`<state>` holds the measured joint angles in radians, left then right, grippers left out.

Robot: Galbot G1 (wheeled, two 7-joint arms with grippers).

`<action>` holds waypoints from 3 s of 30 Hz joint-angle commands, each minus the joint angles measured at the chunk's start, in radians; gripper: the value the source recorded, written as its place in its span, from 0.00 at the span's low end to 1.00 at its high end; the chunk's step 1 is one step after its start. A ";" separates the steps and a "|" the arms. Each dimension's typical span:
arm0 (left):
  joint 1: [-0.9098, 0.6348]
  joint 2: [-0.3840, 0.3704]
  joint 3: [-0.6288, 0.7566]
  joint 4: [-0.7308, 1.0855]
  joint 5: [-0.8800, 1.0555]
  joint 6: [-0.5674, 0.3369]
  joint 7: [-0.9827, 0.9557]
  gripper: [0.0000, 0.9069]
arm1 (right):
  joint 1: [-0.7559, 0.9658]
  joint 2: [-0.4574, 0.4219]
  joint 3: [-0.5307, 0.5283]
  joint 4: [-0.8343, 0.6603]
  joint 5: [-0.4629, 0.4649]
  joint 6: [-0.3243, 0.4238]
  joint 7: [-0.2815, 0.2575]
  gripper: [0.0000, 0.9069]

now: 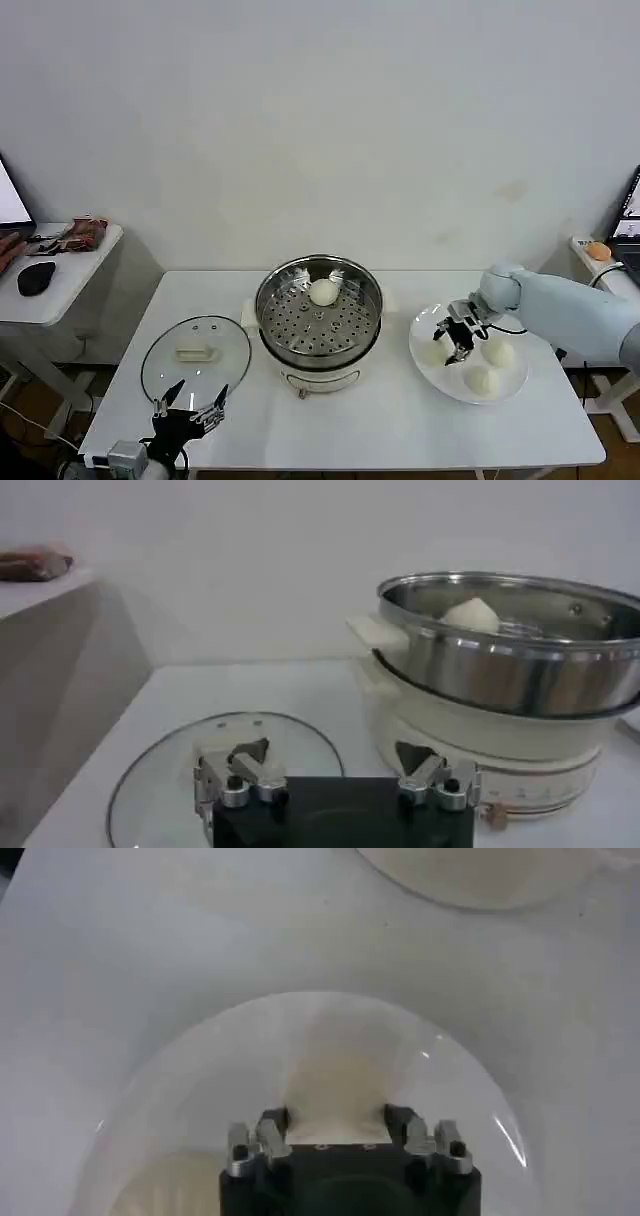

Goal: Take steamed baozi put them in steamer then cover it.

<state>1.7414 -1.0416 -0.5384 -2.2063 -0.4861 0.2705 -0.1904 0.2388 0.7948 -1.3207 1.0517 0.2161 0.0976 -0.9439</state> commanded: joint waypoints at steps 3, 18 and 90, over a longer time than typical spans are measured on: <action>-0.002 -0.002 0.001 0.003 -0.007 0.003 -0.003 1.00 | 0.028 -0.012 -0.017 0.034 0.025 -0.004 0.000 0.70; -0.009 -0.012 0.003 0.012 -0.003 0.002 -0.011 1.00 | 0.469 -0.119 -0.326 0.271 0.202 -0.026 -0.005 0.71; -0.027 0.018 0.047 0.001 0.026 -0.024 -0.032 1.00 | 0.428 0.631 -0.352 0.001 0.722 -0.273 0.120 0.72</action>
<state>1.7138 -1.0243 -0.4918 -2.2056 -0.4613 0.2469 -0.2235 0.6918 1.3869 -1.6716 1.0881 0.9370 -0.1738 -0.8237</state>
